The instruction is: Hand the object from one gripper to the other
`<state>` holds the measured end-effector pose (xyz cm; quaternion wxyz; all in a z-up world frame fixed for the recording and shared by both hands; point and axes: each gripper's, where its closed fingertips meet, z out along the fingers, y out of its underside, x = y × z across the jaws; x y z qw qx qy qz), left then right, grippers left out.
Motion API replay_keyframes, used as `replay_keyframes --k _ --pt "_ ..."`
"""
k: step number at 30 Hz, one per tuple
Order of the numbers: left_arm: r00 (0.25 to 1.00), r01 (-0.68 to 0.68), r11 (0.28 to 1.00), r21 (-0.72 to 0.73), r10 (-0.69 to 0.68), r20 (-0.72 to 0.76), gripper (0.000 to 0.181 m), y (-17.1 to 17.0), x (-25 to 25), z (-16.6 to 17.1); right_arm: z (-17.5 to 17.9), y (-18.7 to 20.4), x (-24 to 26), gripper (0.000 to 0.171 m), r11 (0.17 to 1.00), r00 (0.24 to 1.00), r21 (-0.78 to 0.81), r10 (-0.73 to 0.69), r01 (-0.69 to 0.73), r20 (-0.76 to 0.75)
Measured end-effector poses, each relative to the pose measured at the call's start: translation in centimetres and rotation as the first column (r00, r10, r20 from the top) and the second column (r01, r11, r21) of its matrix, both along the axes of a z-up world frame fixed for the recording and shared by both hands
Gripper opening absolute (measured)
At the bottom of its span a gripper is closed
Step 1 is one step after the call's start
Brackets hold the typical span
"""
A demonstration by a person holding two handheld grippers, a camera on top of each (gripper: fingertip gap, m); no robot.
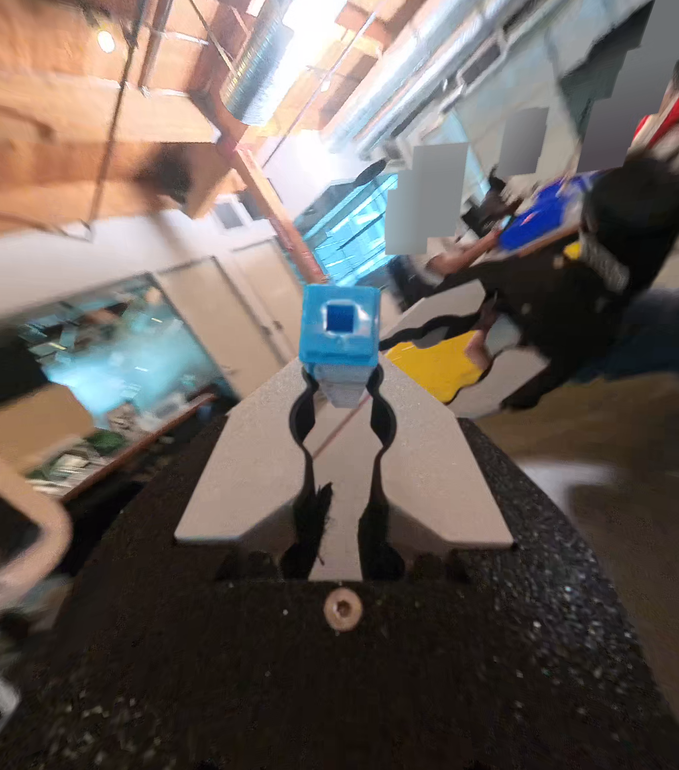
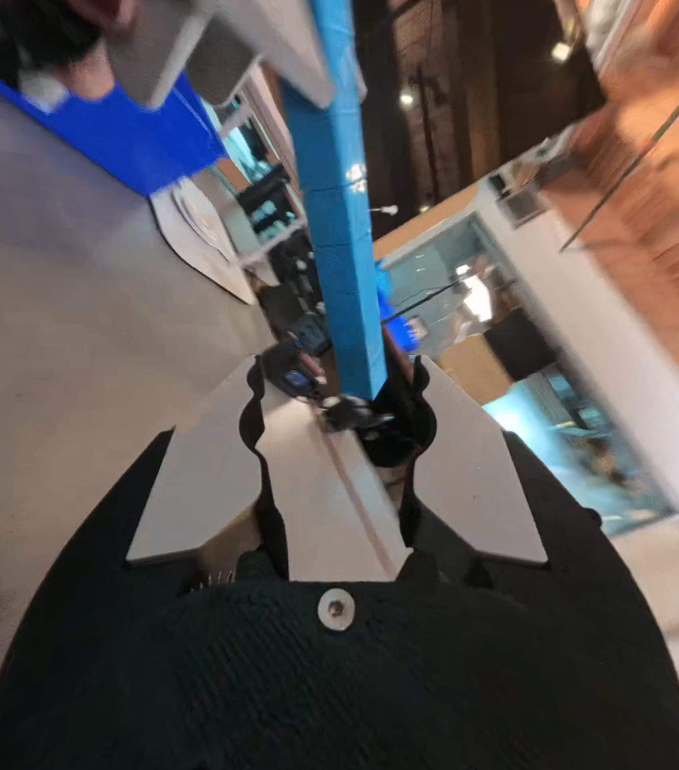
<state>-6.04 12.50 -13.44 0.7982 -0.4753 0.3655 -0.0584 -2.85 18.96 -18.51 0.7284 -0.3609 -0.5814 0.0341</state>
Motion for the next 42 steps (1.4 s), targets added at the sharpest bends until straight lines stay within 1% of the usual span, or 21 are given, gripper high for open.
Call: replay_keyframes --k 2,3,4,6,8,10,12,13,14,16,17,18,21,24,26,28,30,31,38,40,42 --pt "0.977 -0.12 0.982 0.147 0.143 -0.157 0.019 0.0 0.3 -0.4 -0.2 0.2 -0.2 0.069 0.948 0.993 -0.306 0.065 -0.091 -0.096" --pt "0.946 -0.174 0.958 0.23 0.228 -0.231 0.019 0.1 0.4 -0.7 -0.2 0.3 -0.2 0.067 0.873 0.983 -0.463 0.084 -0.151 -0.162" --pt "0.9 -0.218 0.924 0.315 0.315 -0.302 0.019 0.2 0.6 -1.1 0.1 0.3 -0.3 0.065 0.758 0.963 -0.61 0.092 -0.233 -0.253" --pt "0.779 -0.236 0.844 0.481 0.46 -0.425 0.019 0.2 1.4 -2.1 1.5 0.3 -0.3 0.066 0.419 0.869 -0.779 0.055 -0.467 -0.491" --pt "0.645 -0.178 0.781 0.599 0.552 -0.528 0.02 0.3 2.5 -3.7 2.0 -0.6 -0.4 0.066 0.021 0.779 -0.779 0.023 -0.627 -0.627" --pt "0.548 -0.099 0.756 0.647 0.584 -0.599 0.02 0.4 3.6 -5.5 1.5 -1.9 -0.8 0.069 -0.274 0.754 -0.73 0.029 -0.625 -0.656" --pt "0.491 -0.031 0.748 0.663 0.589 -0.642 0.02 0.3 4.6 -6.7 1.0 -3.2 -1.4 0.067 -0.445 0.754 -0.688 0.043 -0.573 -0.655" --pt "0.477 -0.017 0.737 0.675 0.6 -0.643 0.02 0.3 4.9 -6.8 0.7 -3.5 -1.6 0.062 -0.479 0.757 -0.677 0.038 -0.559 -0.652" --pt "0.477 -0.013 0.735 0.678 0.6 -0.642 0.019 0.2 5.1 -6.8 0.2 -3.5 -1.9 0.049 -0.491 0.769 -0.678 0.026 -0.547 -0.639" --pt "0.544 -0.04 0.783 0.621 0.538 -0.644 0.02 0.1 5.2 -6.7 -0.2 -3.4 -1.9 0.024 -0.504 0.776 -0.675 0.017 -0.538 -0.63" --pt "0.597 -0.064 0.82 0.569 0.488 -0.636 0.026 0.2 5.2 -6.7 0.0 -3.3 -1.8 0.023 -0.514 0.763 -0.658 0.01 -0.55 -0.646" --pt "0.656 -0.093 0.857 0.507 0.436 -0.617 0.042 0.4 5.0 -6.6 0.5 -3.2 -1.6 0.022 -0.506 0.747 -0.646 0.005 -0.572 -0.665" --pt "0.811 -0.187 0.957 0.221 0.278 -0.514 0.081 1.8 3.5 -6.7 1.6 -2.2 -0.9 0.02 -0.362 0.72 -0.673 0.009 -0.645 -0.694" --pt "0.935 -0.187 0.978 -0.09 0.149 -0.321 0.079 3.0 1.6 -6.9 3.8 -1.0 0.6 0.02 -0.211 0.628 -0.612 -0.01 -0.762 -0.778" --pt "0.991 -0.061 0.944 -0.324 0.018 -0.134 0.078 3.1 1.4 -7.3 5.5 -0.3 2.0 0.02 -0.107 0.53 -0.526 -0.016 -0.844 -0.848" --pt "0.973 0.228 0.814 -0.535 -0.167 0.16 0.094 2.2 2.5 -7.1 6.9 0.0 3.4 0.02 -0.041 0.431 -0.43 -0.016 -0.902 -0.902" --pt "0.845 0.513 0.64 -0.572 -0.26 0.467 0.1 1.3 3.0 -5.6 7.4 -0.1 4.1 0.02 0.016 0.387 -0.387 -0.001 -0.922 -0.922" --pt "0.788 0.585 0.596 -0.549 -0.26 0.558 0.098 1.3 2.9 -5.0 7.6 -0.3 4.1 0.02 0.036 0.378 -0.377 0.016 -0.925 -0.926" --pt "0.733 0.671 0.496 -0.551 -0.331 0.595 0.045 -0.2 5.4 -5.4 8.1 -3.2 3.0 0.02 0.134 0.386 -0.367 0.171 -0.921 -0.907" --pt "0.732 0.67 0.509 -0.54 -0.336 0.592 0.02 -0.3 5.7 -5.5 8.1 -3.5 2.8 0.02 0.137 0.39 -0.37 0.183 -0.919 -0.902" --pt "0.737 0.658 0.54 -0.525 -0.317 0.597 0.02 0.1 5.4 -5.3 7.9 -3.0 2.8 0.02 0.149 0.396 -0.375 0.15 -0.915 -0.906"
